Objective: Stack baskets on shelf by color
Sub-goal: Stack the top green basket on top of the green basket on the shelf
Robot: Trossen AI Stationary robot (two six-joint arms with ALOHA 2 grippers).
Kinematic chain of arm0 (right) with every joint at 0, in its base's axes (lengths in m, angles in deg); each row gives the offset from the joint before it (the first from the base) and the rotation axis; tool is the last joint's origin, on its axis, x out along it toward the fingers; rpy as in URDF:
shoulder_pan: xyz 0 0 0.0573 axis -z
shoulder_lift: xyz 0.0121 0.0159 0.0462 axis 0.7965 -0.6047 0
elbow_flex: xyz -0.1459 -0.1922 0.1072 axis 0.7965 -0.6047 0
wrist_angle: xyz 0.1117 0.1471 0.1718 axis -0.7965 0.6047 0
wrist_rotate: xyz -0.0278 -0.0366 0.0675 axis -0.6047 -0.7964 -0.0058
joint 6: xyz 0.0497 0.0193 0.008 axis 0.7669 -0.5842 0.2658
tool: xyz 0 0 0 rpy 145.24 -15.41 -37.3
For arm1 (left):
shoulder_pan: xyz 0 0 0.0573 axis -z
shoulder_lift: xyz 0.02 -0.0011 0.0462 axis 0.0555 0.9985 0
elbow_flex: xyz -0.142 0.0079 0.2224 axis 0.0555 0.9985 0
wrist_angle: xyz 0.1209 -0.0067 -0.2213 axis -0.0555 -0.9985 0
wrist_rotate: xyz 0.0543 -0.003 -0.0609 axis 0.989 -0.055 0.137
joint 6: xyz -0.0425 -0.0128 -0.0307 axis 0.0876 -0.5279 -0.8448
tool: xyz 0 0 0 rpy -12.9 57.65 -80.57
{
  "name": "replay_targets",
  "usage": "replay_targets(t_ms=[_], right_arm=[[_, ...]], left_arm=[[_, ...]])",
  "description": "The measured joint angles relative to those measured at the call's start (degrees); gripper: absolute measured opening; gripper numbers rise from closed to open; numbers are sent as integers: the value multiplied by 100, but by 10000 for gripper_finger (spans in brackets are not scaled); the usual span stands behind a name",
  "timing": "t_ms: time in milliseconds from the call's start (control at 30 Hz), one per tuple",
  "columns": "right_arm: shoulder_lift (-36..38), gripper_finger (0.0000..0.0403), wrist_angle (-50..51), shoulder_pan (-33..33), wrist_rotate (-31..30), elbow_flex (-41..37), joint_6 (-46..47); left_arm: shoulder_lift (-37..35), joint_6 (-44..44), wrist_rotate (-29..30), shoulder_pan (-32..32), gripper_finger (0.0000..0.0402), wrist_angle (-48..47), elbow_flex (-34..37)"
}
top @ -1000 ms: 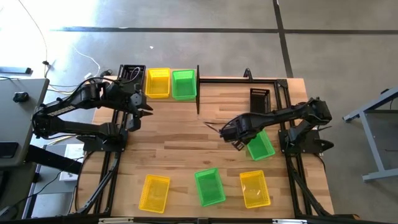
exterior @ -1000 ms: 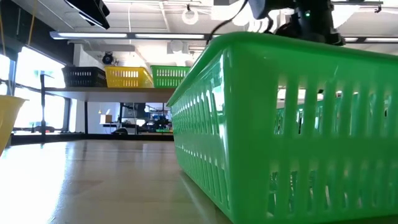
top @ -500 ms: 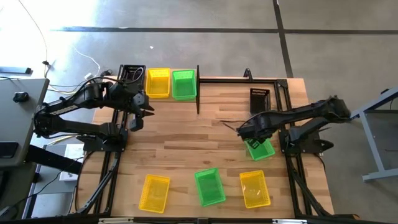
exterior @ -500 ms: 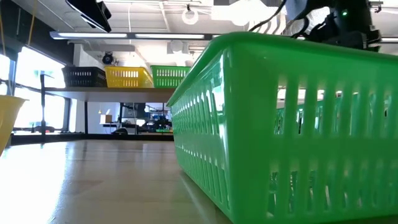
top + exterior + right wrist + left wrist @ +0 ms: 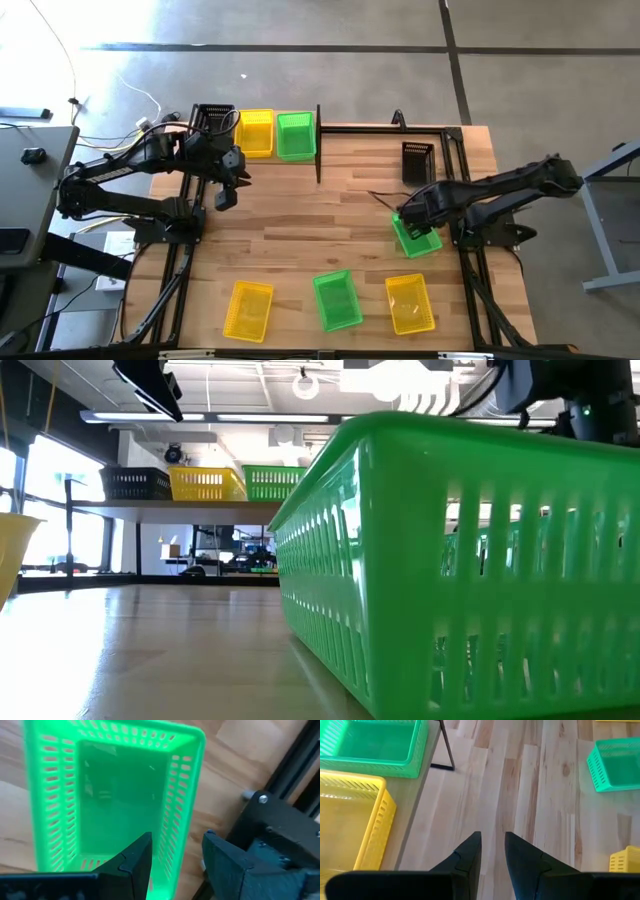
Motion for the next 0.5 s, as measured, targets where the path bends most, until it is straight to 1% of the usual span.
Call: replay_targets(t_ms=[167, 300, 500], right_arm=[[0, 158, -67, 0, 44, -343, 363], [0, 158, -353, 0, 92, -556, 382], [-137, 155, -343, 0, 68, -536, 489]], left_arm=[[0, -16, 0, 0, 76, 0, 0], [0, -19, 0, 0, 76, 1, 0], [0, -277, -5, 0, 76, 7, 0]])
